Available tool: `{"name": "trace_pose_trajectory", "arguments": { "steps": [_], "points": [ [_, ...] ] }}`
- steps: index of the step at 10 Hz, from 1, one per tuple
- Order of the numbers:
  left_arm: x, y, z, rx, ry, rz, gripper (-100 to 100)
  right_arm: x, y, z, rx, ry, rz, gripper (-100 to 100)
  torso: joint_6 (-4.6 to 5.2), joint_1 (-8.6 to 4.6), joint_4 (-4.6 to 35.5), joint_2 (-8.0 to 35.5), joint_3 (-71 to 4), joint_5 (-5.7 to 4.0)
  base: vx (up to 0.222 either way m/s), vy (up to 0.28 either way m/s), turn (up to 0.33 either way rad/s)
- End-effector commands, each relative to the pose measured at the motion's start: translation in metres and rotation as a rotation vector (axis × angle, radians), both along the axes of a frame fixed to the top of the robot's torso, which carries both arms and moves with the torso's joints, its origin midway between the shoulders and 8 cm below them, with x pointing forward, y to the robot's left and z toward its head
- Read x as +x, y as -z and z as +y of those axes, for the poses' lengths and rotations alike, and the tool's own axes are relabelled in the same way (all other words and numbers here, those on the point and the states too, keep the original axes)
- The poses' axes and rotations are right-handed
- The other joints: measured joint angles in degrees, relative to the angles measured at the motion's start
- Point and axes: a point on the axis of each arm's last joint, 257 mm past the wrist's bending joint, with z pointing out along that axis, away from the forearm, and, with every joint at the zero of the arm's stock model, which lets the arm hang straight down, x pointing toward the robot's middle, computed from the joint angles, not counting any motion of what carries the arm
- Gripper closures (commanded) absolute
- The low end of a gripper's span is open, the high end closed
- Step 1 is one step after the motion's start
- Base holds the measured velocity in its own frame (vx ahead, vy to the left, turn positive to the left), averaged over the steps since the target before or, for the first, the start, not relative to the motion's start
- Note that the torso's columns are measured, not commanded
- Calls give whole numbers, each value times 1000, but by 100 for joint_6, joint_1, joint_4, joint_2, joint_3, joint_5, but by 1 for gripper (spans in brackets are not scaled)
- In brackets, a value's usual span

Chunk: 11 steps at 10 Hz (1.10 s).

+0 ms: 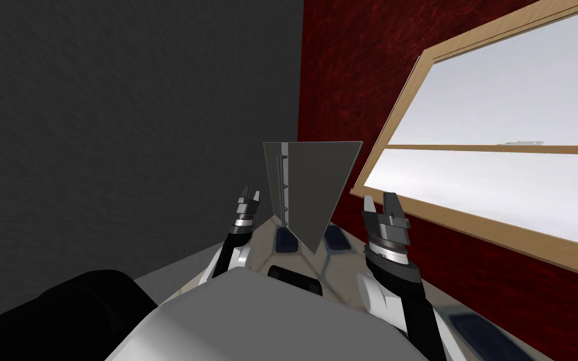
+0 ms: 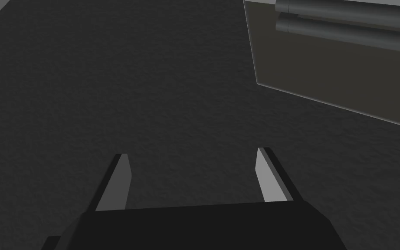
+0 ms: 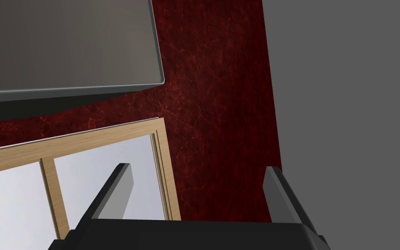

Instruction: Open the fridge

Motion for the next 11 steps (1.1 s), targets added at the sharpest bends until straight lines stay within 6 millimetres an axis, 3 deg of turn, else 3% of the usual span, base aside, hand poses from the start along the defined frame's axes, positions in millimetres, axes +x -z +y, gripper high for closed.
{"name": "trace_pose_trajectory", "arguments": {
  "steps": [1,9,10,11],
  "points": [
    [0,0,0,0,0,0,0,0,0,0,0,0,0,0,0,0,235,232,-467,0,0,0,0],
    [0,0,0,0,0,0,0,0,0,0,0,0,0,0,0,0,3537,3539,-7073,0,0,0,0],
    [4,4,-4,37,27,16,-100,0,0,0,0,0,0,0,0,0,3960,3962,-7919,0,6,-2,-12],
    [8,7,-6,56,43,29,-100,0,0,0,0,0,0,0,0,1,4149,4154,-8314,1,2,-5,-28]
  ]
}}
